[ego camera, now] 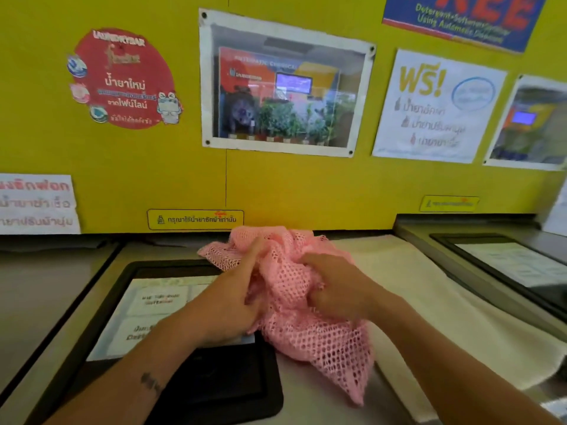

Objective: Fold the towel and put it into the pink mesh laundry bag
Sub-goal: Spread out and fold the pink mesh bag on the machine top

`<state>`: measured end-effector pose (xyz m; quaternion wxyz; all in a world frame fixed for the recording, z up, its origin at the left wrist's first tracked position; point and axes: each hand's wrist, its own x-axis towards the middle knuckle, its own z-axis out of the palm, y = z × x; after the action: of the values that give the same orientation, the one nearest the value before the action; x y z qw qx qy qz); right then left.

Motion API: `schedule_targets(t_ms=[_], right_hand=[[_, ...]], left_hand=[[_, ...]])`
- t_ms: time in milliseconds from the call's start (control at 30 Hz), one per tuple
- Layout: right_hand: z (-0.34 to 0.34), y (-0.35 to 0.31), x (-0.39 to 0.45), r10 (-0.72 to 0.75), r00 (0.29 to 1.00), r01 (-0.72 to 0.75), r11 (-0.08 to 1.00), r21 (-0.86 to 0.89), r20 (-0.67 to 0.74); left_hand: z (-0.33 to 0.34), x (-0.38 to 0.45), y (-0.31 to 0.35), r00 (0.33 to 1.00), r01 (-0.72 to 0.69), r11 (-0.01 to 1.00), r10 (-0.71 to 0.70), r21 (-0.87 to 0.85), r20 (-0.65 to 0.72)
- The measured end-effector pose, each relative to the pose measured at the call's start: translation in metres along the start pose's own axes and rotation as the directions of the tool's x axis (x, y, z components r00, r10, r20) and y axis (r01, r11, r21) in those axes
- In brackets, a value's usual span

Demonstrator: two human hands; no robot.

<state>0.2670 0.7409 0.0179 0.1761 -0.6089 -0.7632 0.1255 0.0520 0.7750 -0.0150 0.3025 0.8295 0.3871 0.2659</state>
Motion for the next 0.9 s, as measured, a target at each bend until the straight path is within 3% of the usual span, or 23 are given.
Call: schedule_targets(t_ms=[67, 100, 167, 233, 333, 400, 533, 633, 667, 800, 900], right_hand=[[-0.021, 0.009, 0.004, 0.048, 0.982, -0.022, 0.989, 0.146, -0.181], [-0.035, 0.015, 0.005, 0.090, 0.955, -0.053, 0.989, 0.135, -0.284], [-0.064, 0.032, 0.003, 0.156, 0.851, -0.221, 0.973, -0.072, -0.501], [-0.085, 0.055, -0.006, 0.229, 0.740, -0.491, 0.827, -0.275, -0.633], [-0.095, 0.095, -0.021, 0.516, 0.706, -0.690, 0.655, -0.308, -0.485], [-0.089, 0.111, -0.028, 0.650, 0.698, -0.716, 0.643, -0.273, -0.301], [-0.062, 0.102, -0.022, 0.422, 0.869, -0.473, 0.862, -0.184, -0.256], [-0.028, 0.094, -0.015, 0.393, 0.920, -0.386, 0.897, -0.215, -0.015], [-0.020, 0.095, -0.014, 0.395, 0.919, -0.380, 0.889, -0.256, 0.006], [-0.021, 0.108, -0.007, 0.415, 0.896, -0.440, 0.879, -0.184, -0.159], [-0.033, 0.117, -0.008, 0.511, 0.841, -0.540, 0.789, -0.293, -0.177]], left_hand=[[-0.001, 0.001, 0.000, 0.998, 0.012, 1.000, -0.012, -0.005, -0.069], [-0.003, 0.002, 0.001, 0.991, 0.008, 1.000, -0.005, 0.019, -0.131], [-0.008, 0.004, 0.005, 0.956, -0.034, 0.995, 0.060, 0.097, -0.288], [-0.011, 0.005, 0.008, 0.893, -0.087, 0.983, 0.149, 0.163, -0.425], [-0.007, 0.009, 0.011, 0.835, -0.156, 0.968, 0.236, 0.198, -0.498], [-0.001, 0.011, 0.011, 0.872, -0.153, 0.967, 0.229, 0.203, -0.432], [0.015, 0.013, 0.008, 0.995, -0.035, 0.959, 0.061, 0.282, -0.082], [0.023, 0.014, 0.004, 1.000, 0.008, 0.933, -0.008, 0.361, -0.002], [0.023, 0.013, 0.004, 1.000, 0.017, 0.931, -0.008, 0.363, -0.027], [0.009, 0.006, 0.009, 0.965, 0.028, 0.942, 0.062, 0.336, -0.255], [-0.015, 0.002, 0.007, 0.845, 0.048, 0.949, 0.127, 0.311, -0.520]])
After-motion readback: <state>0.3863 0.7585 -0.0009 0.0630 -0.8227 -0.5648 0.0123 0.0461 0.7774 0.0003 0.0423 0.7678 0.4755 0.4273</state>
